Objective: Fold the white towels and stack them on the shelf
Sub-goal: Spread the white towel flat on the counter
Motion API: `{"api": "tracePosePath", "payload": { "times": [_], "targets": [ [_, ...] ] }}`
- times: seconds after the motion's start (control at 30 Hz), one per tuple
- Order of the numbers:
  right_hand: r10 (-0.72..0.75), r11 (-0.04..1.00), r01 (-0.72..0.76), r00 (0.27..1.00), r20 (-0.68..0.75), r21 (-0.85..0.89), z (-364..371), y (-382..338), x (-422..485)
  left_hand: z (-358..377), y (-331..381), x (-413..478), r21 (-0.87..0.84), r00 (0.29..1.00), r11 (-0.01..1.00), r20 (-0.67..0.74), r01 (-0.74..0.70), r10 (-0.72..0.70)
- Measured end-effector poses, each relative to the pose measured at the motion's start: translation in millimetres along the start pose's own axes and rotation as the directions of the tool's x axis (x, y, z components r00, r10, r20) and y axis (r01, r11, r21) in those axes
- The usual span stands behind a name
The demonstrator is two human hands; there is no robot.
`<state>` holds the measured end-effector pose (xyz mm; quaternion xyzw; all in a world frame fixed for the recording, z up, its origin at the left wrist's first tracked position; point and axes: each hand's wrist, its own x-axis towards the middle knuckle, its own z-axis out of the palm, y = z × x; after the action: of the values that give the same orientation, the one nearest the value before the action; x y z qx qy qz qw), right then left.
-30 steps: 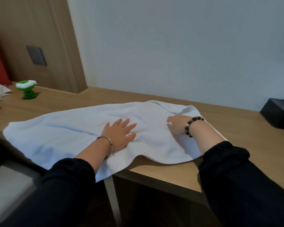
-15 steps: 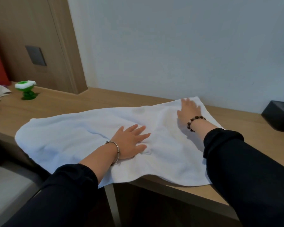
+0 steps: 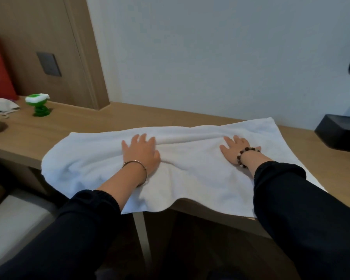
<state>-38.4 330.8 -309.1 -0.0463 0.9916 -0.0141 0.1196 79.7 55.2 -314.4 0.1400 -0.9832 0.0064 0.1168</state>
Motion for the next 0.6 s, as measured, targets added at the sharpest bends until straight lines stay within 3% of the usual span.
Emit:
{"api": "tracePosePath", "payload": {
  "times": [0.1, 0.17, 0.27, 0.33, 0.4, 0.47, 0.53, 0.6],
  "targets": [
    [0.098, 0.995, -0.098, 0.995, 0.001, 0.014, -4.1, 14.4, -12.2, -1.4, -22.8, -6.7, 0.018, 0.973, 0.978, 0.100, 0.205, -0.206],
    [0.134, 0.991, -0.134, 0.991, 0.025, 0.002, -11.3, 15.8, -19.2, 0.9, -33.1, -12.5, 0.007, 0.939, 0.962, 0.212, 0.274, -0.269],
    [0.191, 0.979, -0.184, 0.978, 0.087, -0.086, -23.7, 3.5, -27.1, 8.7, -38.1, -17.9, 0.017, 0.930, 0.975, 0.296, 0.223, -0.218],
    [0.176, 0.972, -0.170, 0.984, 0.018, -0.164, -30.9, -15.1, -28.9, 10.2, -40.2, -11.8, 0.004, 0.935, 0.984, 0.311, 0.179, -0.171],
    [0.079, 0.984, -0.103, 0.983, -0.168, -0.143, -36.7, -38.4, -25.2, 10.2, -40.6, -2.6, -0.011, 0.931, 0.989, 0.340, 0.146, -0.133],
    [-0.091, 0.994, 0.069, 0.950, -0.298, -0.084, -39.0, -67.5, -16.4, 13.6, -39.9, 7.1, -0.015, 0.934, 0.995, 0.347, 0.103, -0.091],
    [-0.305, 0.952, 0.291, 0.920, -0.245, -0.091, -37.4, -100.3, -7.3, 17.4, -37.6, 17.7, -0.016, 0.939, 0.998, 0.341, 0.054, -0.046],
    [-0.413, 0.910, 0.405, 0.904, -0.111, -0.090, -26.6, -124.6, -0.3, 21.6, -35.1, 29.7, -0.028, 0.940, 1.000, 0.341, 0.010, 0.000]
  ]
}}
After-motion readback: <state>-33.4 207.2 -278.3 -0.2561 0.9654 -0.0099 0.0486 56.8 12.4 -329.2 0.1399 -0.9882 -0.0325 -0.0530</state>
